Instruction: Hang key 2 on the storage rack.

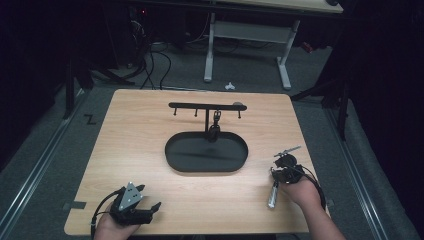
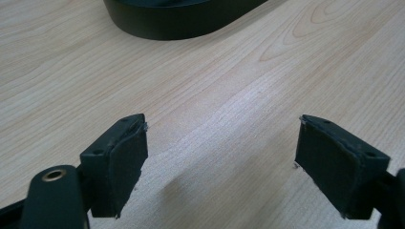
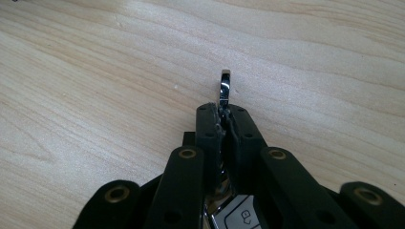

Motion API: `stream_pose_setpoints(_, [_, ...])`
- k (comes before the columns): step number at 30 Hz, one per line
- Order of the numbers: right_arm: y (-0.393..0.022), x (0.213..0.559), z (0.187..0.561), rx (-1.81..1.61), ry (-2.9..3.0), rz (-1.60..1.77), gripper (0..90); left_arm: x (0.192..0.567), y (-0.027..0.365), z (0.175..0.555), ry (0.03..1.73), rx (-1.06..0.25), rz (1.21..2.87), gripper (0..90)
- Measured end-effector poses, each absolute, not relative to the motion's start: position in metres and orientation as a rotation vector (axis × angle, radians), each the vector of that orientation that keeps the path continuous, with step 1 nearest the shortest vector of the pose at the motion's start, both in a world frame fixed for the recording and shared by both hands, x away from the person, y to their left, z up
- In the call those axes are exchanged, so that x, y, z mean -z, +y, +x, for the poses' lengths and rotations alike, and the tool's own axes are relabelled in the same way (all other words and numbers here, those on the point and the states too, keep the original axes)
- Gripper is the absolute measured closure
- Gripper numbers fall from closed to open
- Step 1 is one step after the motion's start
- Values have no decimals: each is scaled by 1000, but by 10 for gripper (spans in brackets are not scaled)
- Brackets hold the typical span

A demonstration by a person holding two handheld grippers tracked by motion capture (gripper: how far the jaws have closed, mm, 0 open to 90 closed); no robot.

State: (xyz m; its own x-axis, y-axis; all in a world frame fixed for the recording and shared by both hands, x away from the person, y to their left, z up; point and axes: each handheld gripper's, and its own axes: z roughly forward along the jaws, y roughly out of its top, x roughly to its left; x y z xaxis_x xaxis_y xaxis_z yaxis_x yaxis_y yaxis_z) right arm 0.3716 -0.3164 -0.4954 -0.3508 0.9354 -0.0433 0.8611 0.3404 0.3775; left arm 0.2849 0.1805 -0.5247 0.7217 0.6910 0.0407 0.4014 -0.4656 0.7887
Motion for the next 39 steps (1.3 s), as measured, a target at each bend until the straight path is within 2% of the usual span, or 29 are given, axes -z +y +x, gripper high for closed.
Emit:
stream_pose_setpoints(11, [-313, 489, 376, -399, 2406, 1592, 862, 524, 182, 285, 831, -463, 2098, 185])
stream_pose_setpoints(39, [-308, 394, 369, -564, 2361, 1501, 862, 524, 183, 283, 831, -494, 2072, 181])
